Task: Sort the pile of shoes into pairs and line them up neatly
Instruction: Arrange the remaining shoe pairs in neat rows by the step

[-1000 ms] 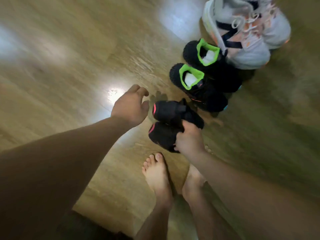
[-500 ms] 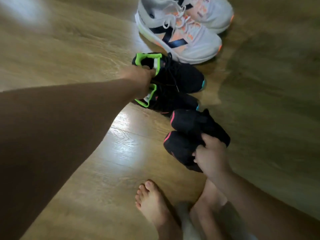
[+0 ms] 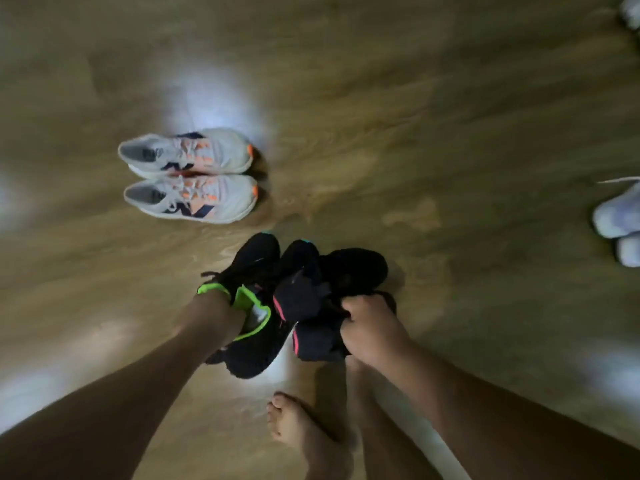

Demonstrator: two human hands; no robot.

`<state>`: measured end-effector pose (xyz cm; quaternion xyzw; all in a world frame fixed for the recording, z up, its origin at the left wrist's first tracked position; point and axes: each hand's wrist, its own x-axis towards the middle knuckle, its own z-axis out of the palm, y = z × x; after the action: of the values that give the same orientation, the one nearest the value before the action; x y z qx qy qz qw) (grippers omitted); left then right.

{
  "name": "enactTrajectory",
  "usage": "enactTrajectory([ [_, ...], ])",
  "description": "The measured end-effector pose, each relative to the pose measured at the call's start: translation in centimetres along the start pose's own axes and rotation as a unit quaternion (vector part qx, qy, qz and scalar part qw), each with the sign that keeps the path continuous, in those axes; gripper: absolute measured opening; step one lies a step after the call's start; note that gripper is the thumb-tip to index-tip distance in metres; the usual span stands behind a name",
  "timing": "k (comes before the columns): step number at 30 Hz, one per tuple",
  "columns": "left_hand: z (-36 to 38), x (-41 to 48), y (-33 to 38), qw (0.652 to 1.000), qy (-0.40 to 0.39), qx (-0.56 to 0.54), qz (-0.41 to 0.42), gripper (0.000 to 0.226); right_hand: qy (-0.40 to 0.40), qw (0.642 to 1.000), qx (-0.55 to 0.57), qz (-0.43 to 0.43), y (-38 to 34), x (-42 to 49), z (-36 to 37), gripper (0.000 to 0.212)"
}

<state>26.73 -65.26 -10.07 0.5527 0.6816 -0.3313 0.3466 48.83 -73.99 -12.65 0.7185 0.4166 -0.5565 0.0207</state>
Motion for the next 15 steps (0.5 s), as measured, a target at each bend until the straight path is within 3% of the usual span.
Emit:
enactTrajectory([
  [3, -3.6, -3.4, 6.8, 1.000, 0.002, -0.011, 0.002, 0.048, 0.039, 0.999, -0.022, 0.003, 0.9, -1.9, -7.8, 0.026],
  [8, -8.0, -3.2, 18.4, 0.996, 0.028, 0.031, 0.073, 0.054, 0.094, 0.994, -0.052, 0.006, 3.9, -3.1, -20.8, 0.012],
  [11, -10.8, -1.4, 26.3, 0.992, 0.045, 0.036, 0.113, 0.062, 0.130, 0.989, -0.069, 0.011, 6.3, -3.0, -27.7, 0.017],
  [15, -14.2, 1.2, 37.4, 0.982, 0.057, 0.052, 0.175, 0.052, 0.137, 0.980, -0.141, 0.035, 10.2, -0.9, -35.5, 0.034],
])
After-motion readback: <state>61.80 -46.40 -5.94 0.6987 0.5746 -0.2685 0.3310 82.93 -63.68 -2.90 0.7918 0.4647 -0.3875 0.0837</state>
